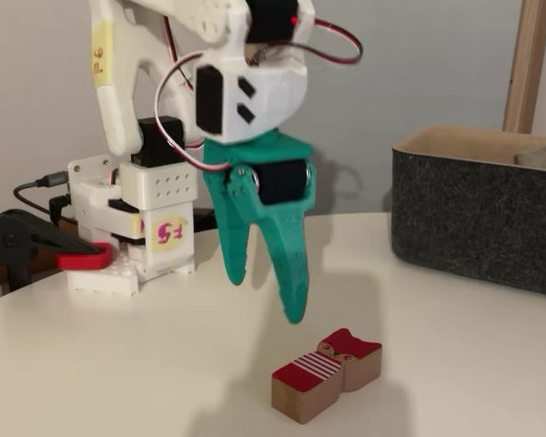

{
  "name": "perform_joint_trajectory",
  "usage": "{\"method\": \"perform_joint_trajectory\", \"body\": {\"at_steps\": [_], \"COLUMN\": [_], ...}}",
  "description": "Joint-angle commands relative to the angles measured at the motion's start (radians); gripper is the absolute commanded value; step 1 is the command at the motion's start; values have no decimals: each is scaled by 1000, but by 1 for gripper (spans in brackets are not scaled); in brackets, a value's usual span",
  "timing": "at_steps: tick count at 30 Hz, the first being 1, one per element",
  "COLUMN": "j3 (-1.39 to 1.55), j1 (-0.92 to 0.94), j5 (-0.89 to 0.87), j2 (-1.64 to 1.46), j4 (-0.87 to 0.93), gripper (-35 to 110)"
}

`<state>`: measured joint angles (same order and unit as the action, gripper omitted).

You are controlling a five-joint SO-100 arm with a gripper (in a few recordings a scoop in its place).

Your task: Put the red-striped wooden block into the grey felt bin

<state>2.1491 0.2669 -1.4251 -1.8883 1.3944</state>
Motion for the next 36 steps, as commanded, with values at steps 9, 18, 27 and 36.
{"method": "perform_joint_trajectory", "body": {"at_steps": [9, 18, 27, 36], "j3": [-104, -256, -285, -278], "j1": [-15, -26, -17, 3], "j5": [-17, -32, -29, -20], "j2": [49, 192, 291, 370], "j4": [-106, -135, -158, -156], "gripper": [31, 31, 33, 34]}}
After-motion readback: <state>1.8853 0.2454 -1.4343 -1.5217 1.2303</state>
